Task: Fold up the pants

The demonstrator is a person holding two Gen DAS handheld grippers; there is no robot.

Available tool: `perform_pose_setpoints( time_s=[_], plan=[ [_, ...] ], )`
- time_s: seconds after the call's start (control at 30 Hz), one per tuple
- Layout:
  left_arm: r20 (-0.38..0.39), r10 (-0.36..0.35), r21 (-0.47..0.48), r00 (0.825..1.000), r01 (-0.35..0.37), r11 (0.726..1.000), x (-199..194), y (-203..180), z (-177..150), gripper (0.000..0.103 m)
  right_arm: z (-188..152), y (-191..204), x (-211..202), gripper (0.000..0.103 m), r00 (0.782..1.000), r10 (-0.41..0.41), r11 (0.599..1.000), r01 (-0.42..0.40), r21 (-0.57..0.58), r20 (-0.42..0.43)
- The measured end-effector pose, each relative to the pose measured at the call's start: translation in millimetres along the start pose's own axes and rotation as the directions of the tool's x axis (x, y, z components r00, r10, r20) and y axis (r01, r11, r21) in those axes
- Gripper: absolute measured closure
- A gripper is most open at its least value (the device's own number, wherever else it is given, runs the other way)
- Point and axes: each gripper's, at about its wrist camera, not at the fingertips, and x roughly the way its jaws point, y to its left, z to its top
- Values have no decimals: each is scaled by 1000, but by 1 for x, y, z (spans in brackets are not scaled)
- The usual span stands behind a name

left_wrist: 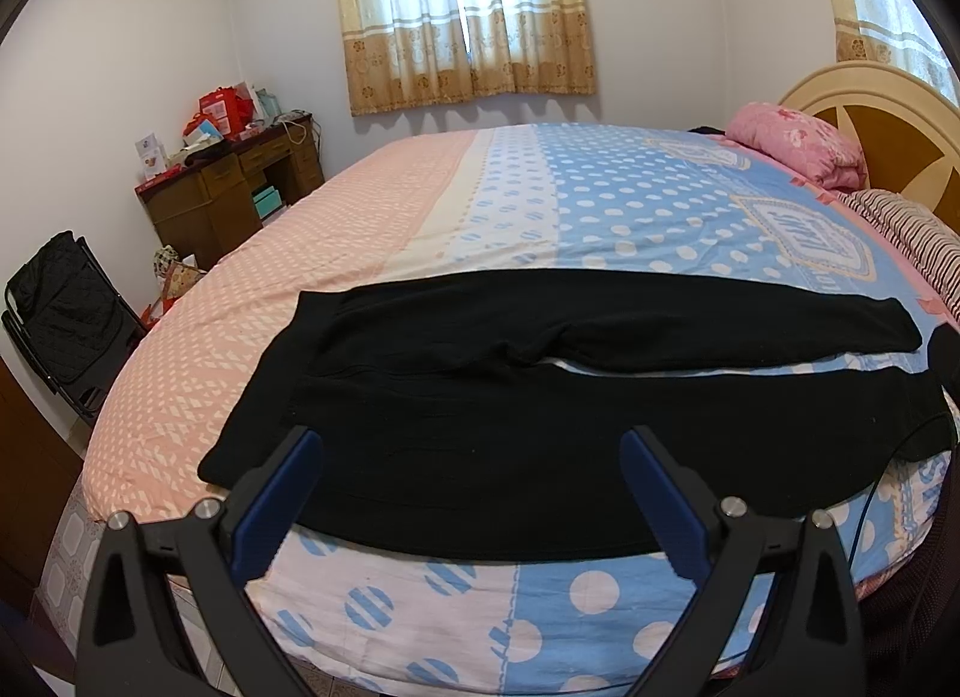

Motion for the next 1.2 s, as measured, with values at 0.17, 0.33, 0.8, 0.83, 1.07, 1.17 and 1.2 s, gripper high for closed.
perform_pose_setpoints(
  time_s=[0.17,0.33,0.8,0.83,1.07,1.17,1.2],
  plan=[
    [0,-4,0,1000,4,1000,-2,-2,-1,2,0,0,0,1,1000,1,1000,-1,0,0],
    [0,-3,1,1000,3,1000,0,0,-2,2,0,0,0,1,1000,1,1000,-1,0,-3],
    [-1,-1,3,1000,1,1000,-1,-2,-2,2,-2,0,4,1,1000,5,1000,-5,1,-13],
    [-1,-1,4,1000,1,1000,-1,-3,-2,2,-2,0,4,1,1000,6,1000,-6,2,-14],
    [-1,-2,4,1000,2,1000,0,-3,-2,2,-2,0,4,1,1000,6,1000,-6,2,-14],
    [-3,-1,4,1000,1,1000,0,-3,-2,2,-2,0,5,1,1000,7,1000,-7,1,-16],
    [-5,-1,4,1000,1,1000,0,-4,-2,2,-2,0,5,1,1000,7,1000,-7,2,-17]
  ],
)
